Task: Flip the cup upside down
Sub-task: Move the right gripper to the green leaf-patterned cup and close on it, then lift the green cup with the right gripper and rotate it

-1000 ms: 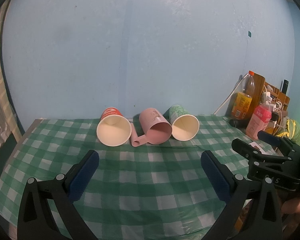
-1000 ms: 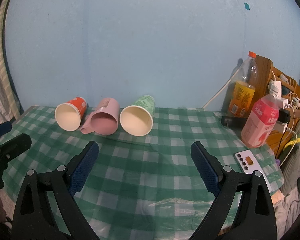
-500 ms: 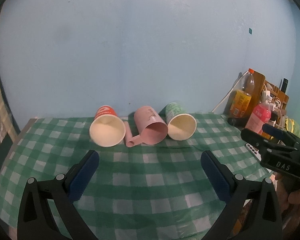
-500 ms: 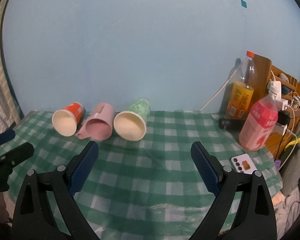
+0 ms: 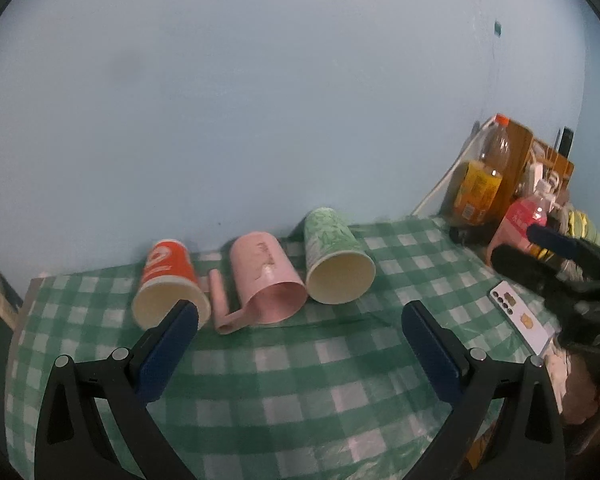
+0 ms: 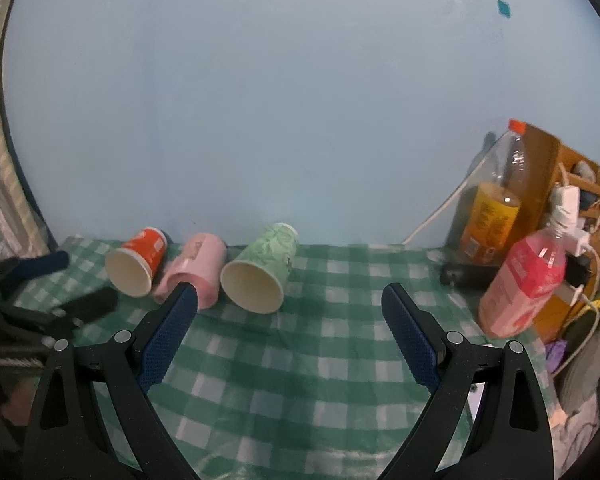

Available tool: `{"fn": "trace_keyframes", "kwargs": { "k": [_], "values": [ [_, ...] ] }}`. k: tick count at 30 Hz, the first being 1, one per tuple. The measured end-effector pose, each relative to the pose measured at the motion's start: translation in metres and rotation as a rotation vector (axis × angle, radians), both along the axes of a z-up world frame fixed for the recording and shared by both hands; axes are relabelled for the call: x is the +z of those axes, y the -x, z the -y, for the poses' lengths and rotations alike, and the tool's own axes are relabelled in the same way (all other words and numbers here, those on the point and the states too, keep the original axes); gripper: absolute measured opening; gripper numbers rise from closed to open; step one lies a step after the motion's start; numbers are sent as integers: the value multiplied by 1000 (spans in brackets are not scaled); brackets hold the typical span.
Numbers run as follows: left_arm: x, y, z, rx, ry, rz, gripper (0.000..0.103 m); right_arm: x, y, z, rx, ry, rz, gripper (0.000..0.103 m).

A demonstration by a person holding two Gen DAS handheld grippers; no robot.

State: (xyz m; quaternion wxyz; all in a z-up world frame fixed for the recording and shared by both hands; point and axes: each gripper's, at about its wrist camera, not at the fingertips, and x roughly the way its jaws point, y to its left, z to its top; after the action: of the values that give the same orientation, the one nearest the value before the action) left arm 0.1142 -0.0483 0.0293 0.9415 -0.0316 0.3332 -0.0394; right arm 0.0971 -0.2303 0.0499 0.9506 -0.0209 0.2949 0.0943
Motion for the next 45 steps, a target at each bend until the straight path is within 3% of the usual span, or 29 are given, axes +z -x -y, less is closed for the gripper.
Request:
{"fn": "trace_keyframes", "kwargs": {
  "k": [5,11,15,20,27,40,42,45],
  "values": [
    [-4,-40,13,-29,-3,-64,103,6,-39,17,11,-113,-94,92],
    [-23,-96,34,-7,12,-191,103,-8,-97,37,33,-285,-284,92],
    [-33,-121,51,-31,-36,-236,103,-26,-127,44,23,-326,-395,92],
    [-46,-153,60,-18,-18,-288,103,-45,-156,63,-42,-390,-488,92],
    [-67,-189,67,-32,65,-398,103,-60,-180,87,-120,-392,-533,92],
    [-97,-221,77,-3,-5,-497,102,-86,-189,99,-139,-407,-579,92],
    [-102,-223,77,-9,-3,-511,98,-89,-189,100,-141,-403,-584,92],
    [-109,-224,77,-13,-28,-530,84,-89,-189,103,-145,-399,-578,92]
  ]
}}
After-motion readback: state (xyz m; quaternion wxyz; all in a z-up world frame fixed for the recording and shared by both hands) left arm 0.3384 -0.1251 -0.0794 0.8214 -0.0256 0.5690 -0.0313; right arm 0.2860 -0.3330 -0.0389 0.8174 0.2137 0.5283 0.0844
